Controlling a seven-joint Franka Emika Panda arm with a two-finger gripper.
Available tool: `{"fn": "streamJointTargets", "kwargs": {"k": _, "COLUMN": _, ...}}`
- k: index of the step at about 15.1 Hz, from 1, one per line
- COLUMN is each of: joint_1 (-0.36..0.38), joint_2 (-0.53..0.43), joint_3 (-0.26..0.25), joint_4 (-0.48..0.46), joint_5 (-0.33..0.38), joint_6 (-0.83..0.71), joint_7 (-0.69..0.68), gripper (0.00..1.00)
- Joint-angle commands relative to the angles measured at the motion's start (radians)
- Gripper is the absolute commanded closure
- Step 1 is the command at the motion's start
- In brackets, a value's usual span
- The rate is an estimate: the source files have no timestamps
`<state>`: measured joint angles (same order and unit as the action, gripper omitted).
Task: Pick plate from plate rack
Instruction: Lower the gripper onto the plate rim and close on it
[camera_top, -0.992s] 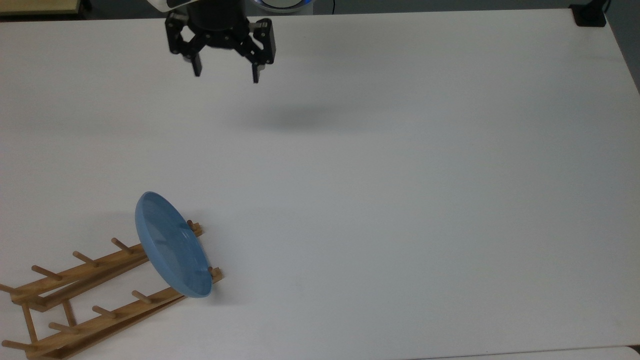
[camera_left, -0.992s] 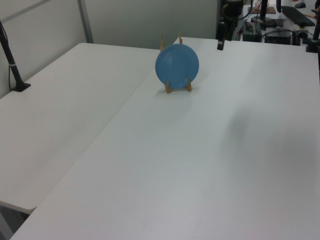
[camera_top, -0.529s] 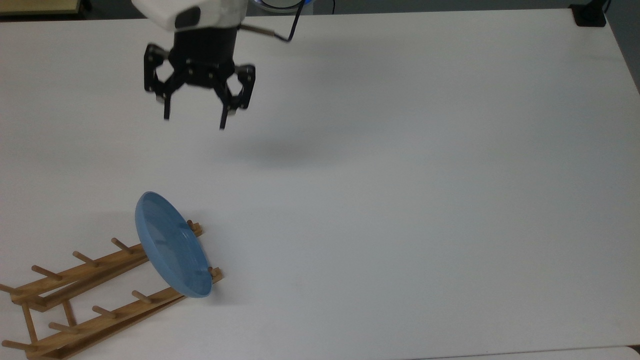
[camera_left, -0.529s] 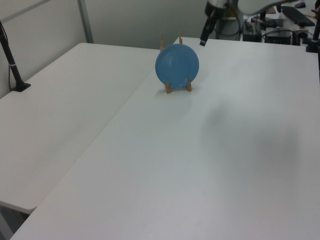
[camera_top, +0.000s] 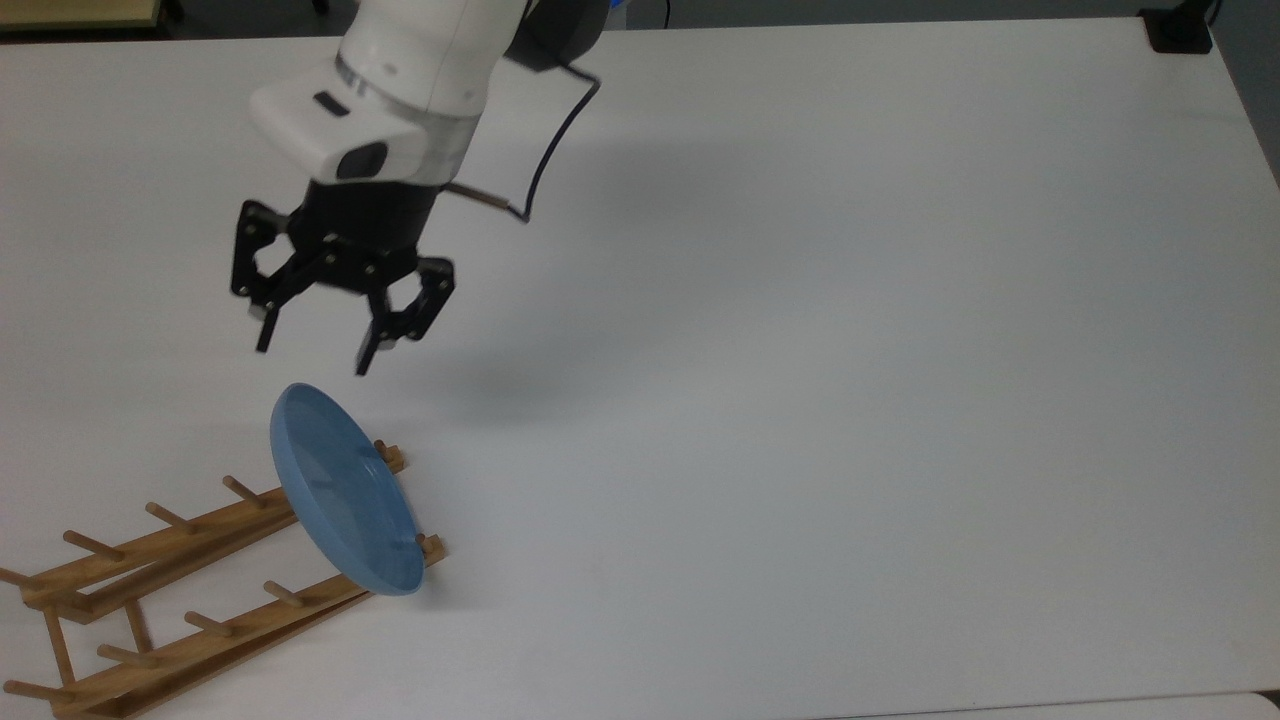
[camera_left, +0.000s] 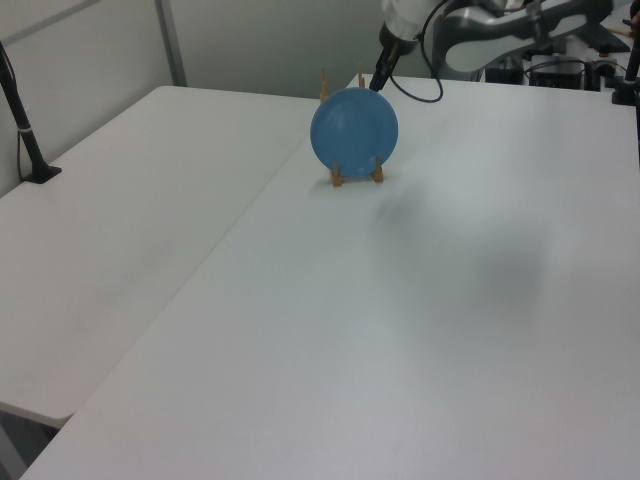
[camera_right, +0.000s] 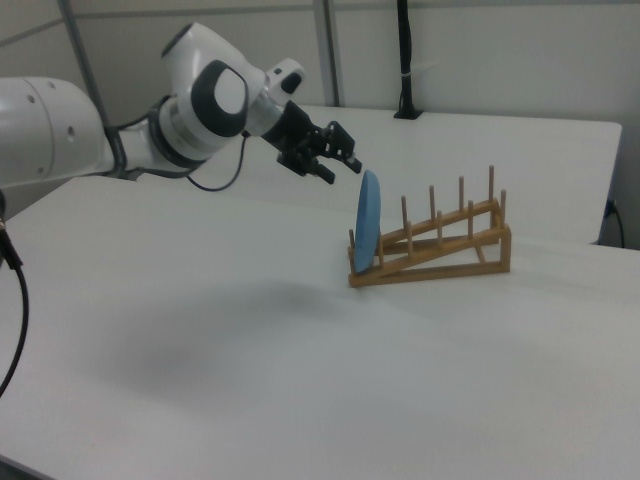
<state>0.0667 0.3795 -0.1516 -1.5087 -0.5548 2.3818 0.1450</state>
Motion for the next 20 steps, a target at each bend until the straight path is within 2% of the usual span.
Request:
{"fn": "streamJointTargets", "kwargs": {"k": 1, "joint_1": 0.007, "joint_2": 0.102, "joint_3": -0.043, "joint_4": 0.094, "joint_5": -0.059, "joint_6": 0.051, "joint_7": 0.019, "gripper": 0.35}}
{"fn": "streamJointTargets", "kwargs": {"k": 4, "joint_1": 0.007, "joint_2": 0.16, "joint_3": -0.066, "joint_4": 0.139, "joint_5": -0.059, "joint_6": 0.08, "joint_7": 0.04, "gripper": 0.35}}
{"fn": "streamJointTargets", "kwargs": {"k": 9, "joint_1": 0.008, "joint_2": 0.202, "joint_3": -0.066, "joint_4": 0.156, "joint_5": -0.059, "joint_6": 0.117, "joint_7": 0.077, "gripper": 0.36}}
{"fn": "streamJointTargets", "kwargs": {"k": 12, "joint_1": 0.01, "joint_2": 0.206, "joint_3": -0.066, "joint_4": 0.154, "joint_5": -0.065, "joint_6": 0.129, "joint_7": 0.074, "gripper": 0.55}}
{"fn": "streamJointTargets", "kwargs": {"k": 16, "joint_1": 0.008, "joint_2": 0.205, "joint_3": -0.066, "joint_4": 0.153, "joint_5": -0.125, "joint_6": 0.134, "joint_7": 0.076, "gripper": 0.8}}
{"fn": "streamJointTargets", "kwargs": {"k": 18, "joint_1": 0.008, "joint_2": 0.203, "joint_3": -0.066, "joint_4": 0.153, "joint_5": -0.129, "joint_6": 0.134, "joint_7": 0.076, "gripper": 0.83}}
{"fn": "streamJointTargets", "kwargs": {"k": 20, "joint_1": 0.01, "joint_2": 0.199, "joint_3": -0.066, "joint_4": 0.154, "joint_5": -0.142, "joint_6": 0.135, "joint_7": 0.076, "gripper": 0.91}}
